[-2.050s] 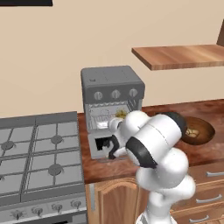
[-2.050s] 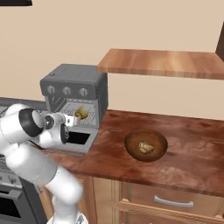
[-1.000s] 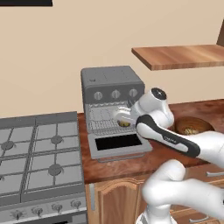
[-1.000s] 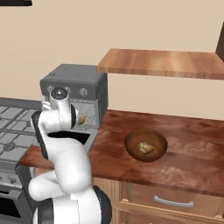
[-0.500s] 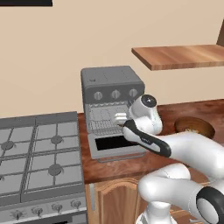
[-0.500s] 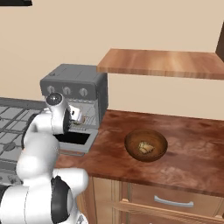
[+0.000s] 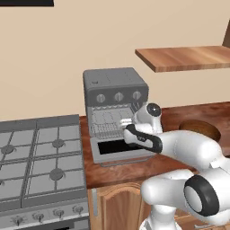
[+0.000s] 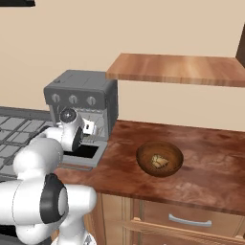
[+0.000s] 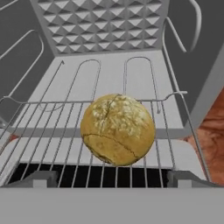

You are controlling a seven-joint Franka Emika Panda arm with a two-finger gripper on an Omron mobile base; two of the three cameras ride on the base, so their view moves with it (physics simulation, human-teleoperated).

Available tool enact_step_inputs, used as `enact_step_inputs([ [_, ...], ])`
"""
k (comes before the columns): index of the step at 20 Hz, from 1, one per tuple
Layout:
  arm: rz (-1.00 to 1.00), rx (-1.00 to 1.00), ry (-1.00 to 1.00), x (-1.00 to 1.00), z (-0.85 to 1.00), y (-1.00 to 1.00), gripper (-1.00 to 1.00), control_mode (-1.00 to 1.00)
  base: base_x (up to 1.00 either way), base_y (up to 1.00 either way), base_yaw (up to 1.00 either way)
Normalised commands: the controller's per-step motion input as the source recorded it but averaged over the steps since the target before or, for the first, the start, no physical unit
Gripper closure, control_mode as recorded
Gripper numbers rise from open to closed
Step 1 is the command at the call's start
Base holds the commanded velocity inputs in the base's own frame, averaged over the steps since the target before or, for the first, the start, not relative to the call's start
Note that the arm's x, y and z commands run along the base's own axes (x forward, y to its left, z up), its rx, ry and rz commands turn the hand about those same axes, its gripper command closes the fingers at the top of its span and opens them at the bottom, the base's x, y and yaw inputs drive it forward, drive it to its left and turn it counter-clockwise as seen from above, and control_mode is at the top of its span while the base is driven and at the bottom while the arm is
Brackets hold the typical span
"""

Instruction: Pick up the heated bread from the toaster oven and place it in the bowl. Then move the bread bowl to the dining counter.

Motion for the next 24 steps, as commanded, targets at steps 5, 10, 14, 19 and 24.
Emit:
enact_step_inputs([
  [5, 0.00, 0.00, 0.00, 0.30, 0.00, 0.00, -1.00, -1.00, 0.00, 0.00, 0.00],
  [10, 0.00, -0.01, 0.00, 0.24, -0.04, 0.00, -1.00, -1.00, 0.00, 0.00, 0.00],
  [14, 0.00, -0.02, -0.01, 0.21, -0.09, 0.00, -1.00, -1.00, 0.00, 0.00, 0.00],
  [19, 0.00, 0.00, -0.01, 0.03, -0.07, 0.00, 1.00, -1.00, 0.00, 0.00, 0.00],
  [24, 0.00, 0.00, 0.02, -0.07, 0.04, 0.00, 1.00, -1.00, 0.00, 0.00, 0.00],
])
